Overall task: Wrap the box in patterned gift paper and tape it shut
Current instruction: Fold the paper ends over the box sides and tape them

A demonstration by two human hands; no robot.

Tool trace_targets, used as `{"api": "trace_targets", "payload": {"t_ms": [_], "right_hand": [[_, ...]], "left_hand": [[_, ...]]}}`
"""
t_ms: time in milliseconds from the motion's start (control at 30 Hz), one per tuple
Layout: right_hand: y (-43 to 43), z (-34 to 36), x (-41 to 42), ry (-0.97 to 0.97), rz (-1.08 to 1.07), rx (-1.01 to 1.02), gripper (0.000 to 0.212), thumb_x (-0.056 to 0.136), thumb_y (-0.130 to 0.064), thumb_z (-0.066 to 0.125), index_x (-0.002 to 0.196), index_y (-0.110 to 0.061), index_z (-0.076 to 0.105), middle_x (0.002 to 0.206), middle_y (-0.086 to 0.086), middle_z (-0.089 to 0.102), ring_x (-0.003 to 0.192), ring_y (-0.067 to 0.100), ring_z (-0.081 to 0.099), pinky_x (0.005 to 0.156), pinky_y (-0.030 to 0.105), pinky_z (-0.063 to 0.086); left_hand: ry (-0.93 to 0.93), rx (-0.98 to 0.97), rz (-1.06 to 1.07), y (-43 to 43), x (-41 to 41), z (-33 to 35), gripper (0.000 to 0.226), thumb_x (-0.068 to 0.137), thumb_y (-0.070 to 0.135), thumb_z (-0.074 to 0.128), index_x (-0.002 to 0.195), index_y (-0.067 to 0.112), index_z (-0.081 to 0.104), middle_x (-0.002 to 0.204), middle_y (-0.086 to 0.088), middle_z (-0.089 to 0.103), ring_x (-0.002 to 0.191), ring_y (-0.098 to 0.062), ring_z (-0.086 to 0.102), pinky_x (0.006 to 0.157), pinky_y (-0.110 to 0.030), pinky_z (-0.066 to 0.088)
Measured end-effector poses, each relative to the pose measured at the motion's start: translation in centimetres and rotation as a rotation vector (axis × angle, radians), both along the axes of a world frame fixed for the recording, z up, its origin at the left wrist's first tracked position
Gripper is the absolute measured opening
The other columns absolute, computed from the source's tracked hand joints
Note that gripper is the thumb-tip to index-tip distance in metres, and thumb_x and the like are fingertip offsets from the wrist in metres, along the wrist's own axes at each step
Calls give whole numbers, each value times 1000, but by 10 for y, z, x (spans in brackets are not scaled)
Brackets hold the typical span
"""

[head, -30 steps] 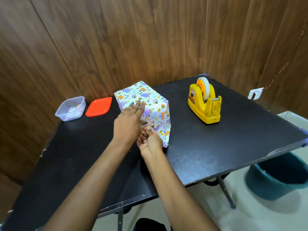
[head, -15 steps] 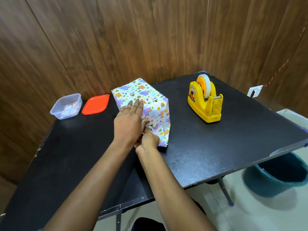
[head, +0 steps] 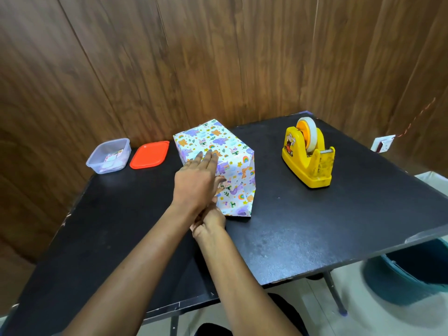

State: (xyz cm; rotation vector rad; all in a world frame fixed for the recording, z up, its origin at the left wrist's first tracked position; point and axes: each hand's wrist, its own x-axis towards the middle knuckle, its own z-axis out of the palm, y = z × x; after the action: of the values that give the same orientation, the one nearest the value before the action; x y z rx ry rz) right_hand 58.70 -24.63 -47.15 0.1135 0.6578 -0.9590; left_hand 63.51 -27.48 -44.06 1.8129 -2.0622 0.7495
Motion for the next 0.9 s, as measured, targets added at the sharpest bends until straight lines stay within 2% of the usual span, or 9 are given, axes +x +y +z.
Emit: {"api": "trace_targets", "payload": {"t_ms": [133,233,300,433,500,567,633,767,900], "right_hand": [[0,3,-11,83,62,-35,41,103,-17,33,62,-12,39,29,-2,42,20,10,37,29,20,43],[-2,16,-32,351,86,-248,37,101,-18,33,66,-11,40,38,4,48,25,11,42,32,18,42],[-16,19,-51,703,3,-450,32,99,-19,38,69,-11,45,57,8,55,37,16,46,40,20,40],[-55,10,-96,1465,-245,-654,29,98,-28,43,81,-7,54,93,12,58,93,26,49,74,34,34],[-76,1,-105,1327,-105,-607,36,99,-35,41,77,-8,53,93,14,53,93,29,48,76,34,33],[-85,3,-103,883,119,-528,43,99,-43,38,102,-5,58,104,17,60,98,30,58,76,29,41],[-87,8,-98,646,291,-558,58,99,-48,34,122,1,54,106,12,65,94,23,64,76,30,49],[-82,43,-90,563,270,-754,45,99,-38,42,103,-1,67,97,15,71,85,25,67,82,41,52],[-77,94,-96,961,327,-1162,41,97,-33,46,90,3,63,93,9,64,81,19,63,82,35,49]], "left_hand": [[-25,-116,-30,-2,2,4,46,71,37,66,101,2,72,101,-13,72,90,-30,70,62,-37,57],[-11,-161,-28,-2,7,3,41,74,37,61,101,8,73,102,-8,72,90,-25,70,56,-30,56],[64,-173,-23,3,11,6,36,79,31,62,107,11,71,109,-6,70,96,-24,69,56,-29,55],[437,-119,165,19,24,13,35,95,29,51,130,27,56,133,6,56,121,-18,54,81,-31,46],[686,-166,247,27,34,11,33,96,35,48,127,34,57,127,5,61,116,-22,56,85,-31,43],[821,-201,249,34,41,6,31,95,37,49,124,36,59,126,9,61,115,-17,56,87,-29,42],[916,-204,202,41,43,-1,30,95,34,50,123,34,60,128,16,58,119,-6,53,91,-24,40],[1313,-281,68,44,33,-16,30,96,25,50,124,20,61,116,10,61,116,-11,55,100,-28,41],[2169,-265,-115,42,-19,-26,31,98,12,42,126,6,54,111,-4,62,97,-16,61,89,-33,48]]}}
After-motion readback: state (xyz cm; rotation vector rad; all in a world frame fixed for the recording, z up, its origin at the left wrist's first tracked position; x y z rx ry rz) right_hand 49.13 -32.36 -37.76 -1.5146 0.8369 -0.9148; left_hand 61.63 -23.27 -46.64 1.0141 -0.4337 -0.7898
